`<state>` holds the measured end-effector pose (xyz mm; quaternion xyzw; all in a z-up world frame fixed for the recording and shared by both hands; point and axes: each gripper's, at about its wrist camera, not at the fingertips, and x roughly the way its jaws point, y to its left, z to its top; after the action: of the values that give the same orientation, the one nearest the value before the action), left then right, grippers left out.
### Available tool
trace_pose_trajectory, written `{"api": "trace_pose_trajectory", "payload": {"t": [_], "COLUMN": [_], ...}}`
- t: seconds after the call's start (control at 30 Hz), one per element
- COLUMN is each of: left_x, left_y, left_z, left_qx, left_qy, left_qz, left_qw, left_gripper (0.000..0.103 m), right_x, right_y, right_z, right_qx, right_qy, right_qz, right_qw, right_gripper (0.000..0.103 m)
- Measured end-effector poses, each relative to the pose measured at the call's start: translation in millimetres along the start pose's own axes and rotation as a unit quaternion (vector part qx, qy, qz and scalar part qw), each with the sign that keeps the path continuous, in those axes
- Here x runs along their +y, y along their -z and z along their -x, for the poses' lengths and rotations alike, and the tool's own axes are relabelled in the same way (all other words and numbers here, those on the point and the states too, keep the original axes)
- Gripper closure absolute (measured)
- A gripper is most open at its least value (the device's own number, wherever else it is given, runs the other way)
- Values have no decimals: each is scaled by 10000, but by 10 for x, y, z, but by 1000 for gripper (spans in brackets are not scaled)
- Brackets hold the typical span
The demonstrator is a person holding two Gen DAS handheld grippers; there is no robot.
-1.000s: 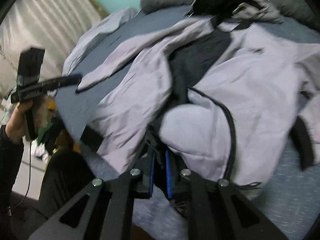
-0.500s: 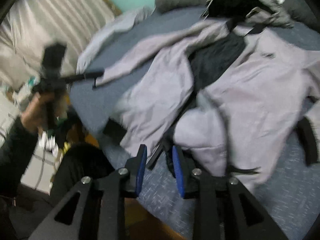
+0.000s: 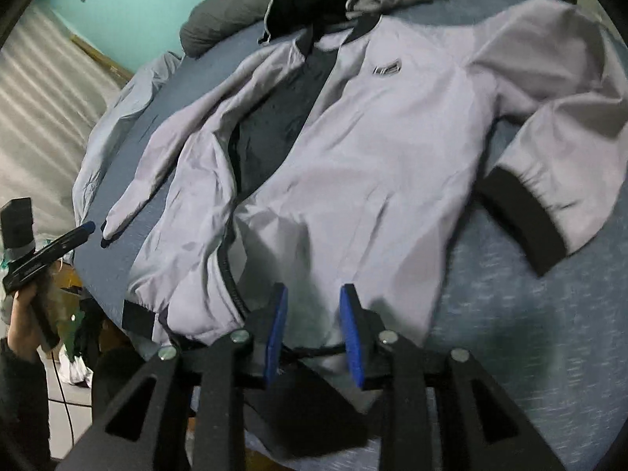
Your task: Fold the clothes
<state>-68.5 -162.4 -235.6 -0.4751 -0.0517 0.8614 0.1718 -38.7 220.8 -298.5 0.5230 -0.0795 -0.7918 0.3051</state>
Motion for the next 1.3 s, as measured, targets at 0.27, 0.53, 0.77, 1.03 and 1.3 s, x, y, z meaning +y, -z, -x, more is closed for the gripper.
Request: {"api": "trace_pose_trajectory", "payload": {"t": [0.27,0.53,0.77,1.03,1.3], "left_x": [77,126,278,467,412], "left_y": [43,134,190,394,525], "left_z": [-47,-101,-297,-607,-723], "left_qx": [56,163,405,994,1190], "left_qy": [-48,-19,122,118,444], "left_qz": [105,123,455,801,758], "left_qw": [9999,9998,9981,9917,9890], "left_gripper": [43,41,36,32,57], "right_x": [270,138,-643,-1045,-889], "right_y": [39,46,8,350,339], "right_z": [-613,-441,313,-87,-249], "right_qx": [663,356,-292,456,360], "right_qy": [-38,-457,648,245,-337], "right_qz": [98,-263,-1020,-1893,-1884], "right_qw": [9977,9980,9922,9806,9808], "right_gripper": [84,83,67,58,89]}}
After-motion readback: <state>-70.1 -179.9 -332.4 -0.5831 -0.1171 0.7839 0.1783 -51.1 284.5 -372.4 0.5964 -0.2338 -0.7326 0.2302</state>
